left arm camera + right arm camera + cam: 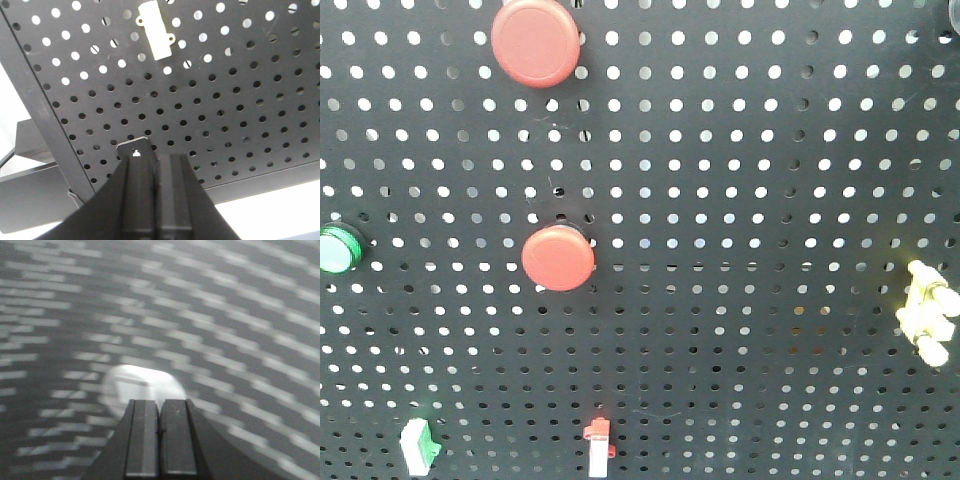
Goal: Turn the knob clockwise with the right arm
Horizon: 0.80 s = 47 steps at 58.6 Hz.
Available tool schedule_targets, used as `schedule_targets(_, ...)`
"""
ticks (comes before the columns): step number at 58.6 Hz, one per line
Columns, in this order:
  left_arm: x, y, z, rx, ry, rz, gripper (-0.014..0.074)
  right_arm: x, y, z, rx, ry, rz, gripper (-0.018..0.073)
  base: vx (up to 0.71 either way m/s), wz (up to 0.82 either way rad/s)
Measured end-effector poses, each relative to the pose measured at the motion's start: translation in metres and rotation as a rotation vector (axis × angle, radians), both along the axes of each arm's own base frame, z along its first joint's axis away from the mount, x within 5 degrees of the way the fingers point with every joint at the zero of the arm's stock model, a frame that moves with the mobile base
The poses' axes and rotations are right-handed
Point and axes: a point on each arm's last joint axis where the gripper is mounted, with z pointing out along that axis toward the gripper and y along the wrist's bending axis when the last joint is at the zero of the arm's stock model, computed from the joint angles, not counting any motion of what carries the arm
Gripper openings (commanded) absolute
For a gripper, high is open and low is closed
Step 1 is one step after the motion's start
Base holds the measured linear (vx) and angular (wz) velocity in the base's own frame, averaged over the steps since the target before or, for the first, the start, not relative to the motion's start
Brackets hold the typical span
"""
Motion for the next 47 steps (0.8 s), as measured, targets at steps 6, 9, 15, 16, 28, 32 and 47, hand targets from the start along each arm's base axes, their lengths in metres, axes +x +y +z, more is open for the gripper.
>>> schedule_targets(6,0.0,0.0,0.0,0.0,0.0,0.0,-0.0006,-0.005,0.01,-0.005,-0.078,0.021,0.064,-0.0004,0.0,0.0)
schedule_targets(9,0.0,0.0,0.0,0.0,0.0,0.0,-0.0006,-0.006,0.012,-0.006,-0.115,0.016,0.075,-0.0004,0.0,0.0)
schedule_targets(15,0.0,0.0,0.0,0.0,0.0,0.0,-0.0006,-0.007,0.013,-0.007,-0.162,0.001,0.066,0.0004,0.0,0.0)
schedule_targets(16,0.0,0.0,0.0,0.0,0.0,0.0,-0.0006,-0.007,0.013,-0.008,-0.167,0.0,0.062,0.0009,0.0,0.0)
schedule_targets(28,0.0,0.0,0.0,0.0,0.0,0.0,-0.0006,-0.005,0.01,-0.009,-0.177,0.012,0.025,0.0126,0.0,0.0)
schedule_targets(32,0.0,0.0,0.0,0.0,0.0,0.0,-0.0006,-0.004,0.009,-0.01,-0.19,0.028,0.005,0.0181,0.0,0.0)
schedule_targets(47,0.0,0.0,0.0,0.0,0.0,0.0,-0.0006,-0.002,0.001,-0.002,-0.14,0.095,-0.062,0.0331,0.0,0.0)
